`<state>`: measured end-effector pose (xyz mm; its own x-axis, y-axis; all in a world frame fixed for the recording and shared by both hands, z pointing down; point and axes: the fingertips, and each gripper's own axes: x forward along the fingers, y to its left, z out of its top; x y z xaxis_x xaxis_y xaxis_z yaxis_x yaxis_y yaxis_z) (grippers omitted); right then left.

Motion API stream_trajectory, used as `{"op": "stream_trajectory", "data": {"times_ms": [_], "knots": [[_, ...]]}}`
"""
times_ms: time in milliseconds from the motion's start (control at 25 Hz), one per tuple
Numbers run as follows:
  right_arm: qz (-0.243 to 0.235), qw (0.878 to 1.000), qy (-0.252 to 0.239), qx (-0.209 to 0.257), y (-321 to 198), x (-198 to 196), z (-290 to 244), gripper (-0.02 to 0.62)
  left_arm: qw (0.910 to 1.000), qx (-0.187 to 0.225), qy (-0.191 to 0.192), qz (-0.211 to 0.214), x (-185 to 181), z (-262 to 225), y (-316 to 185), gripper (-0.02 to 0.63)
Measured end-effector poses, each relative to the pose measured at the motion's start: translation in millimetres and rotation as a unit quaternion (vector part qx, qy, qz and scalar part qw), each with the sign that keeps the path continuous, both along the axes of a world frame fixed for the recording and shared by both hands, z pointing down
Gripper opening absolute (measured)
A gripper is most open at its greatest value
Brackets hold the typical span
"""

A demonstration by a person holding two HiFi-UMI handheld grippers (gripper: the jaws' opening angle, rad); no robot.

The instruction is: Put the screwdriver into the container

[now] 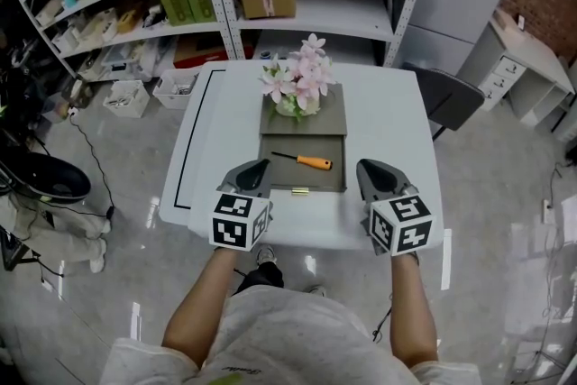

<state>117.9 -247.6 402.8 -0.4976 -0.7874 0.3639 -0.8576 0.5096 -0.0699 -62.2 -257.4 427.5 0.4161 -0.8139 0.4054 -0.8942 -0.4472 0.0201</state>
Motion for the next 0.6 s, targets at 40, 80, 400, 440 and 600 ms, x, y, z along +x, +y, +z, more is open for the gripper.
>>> {"op": "stream_trajectory", "data": {"times_ms": [40, 80, 400, 440, 600], "knots": [[0.0, 1.0, -0.001, 0.0, 1, 0, 0, 0.005, 1.0, 0.001, -0.001, -0.001, -1, 0, 1, 0.003], [0.0, 1.0, -0.001, 0.0, 1, 0, 0, 0.005, 1.0, 0.002, -0.001, -0.002, -2, -1, 2, 0.003], [-0.005, 1.0, 0.005, 0.0, 7, -1, 1, 0.005, 1.0, -0.001, 0.0, -0.007, -5, -1, 10, 0.003], [-0.005, 1.0, 0.004, -0.001, 7, 0, 1, 0.005, 1.0, -0.002, 0.0, -0.007, -4, -1, 11, 0.003], [-0.004, 1.0, 0.004, -0.003, 10, 1, 1, 0.005, 1.0, -0.004, -0.001, -0.006, -4, -2, 14, 0.003]]}}
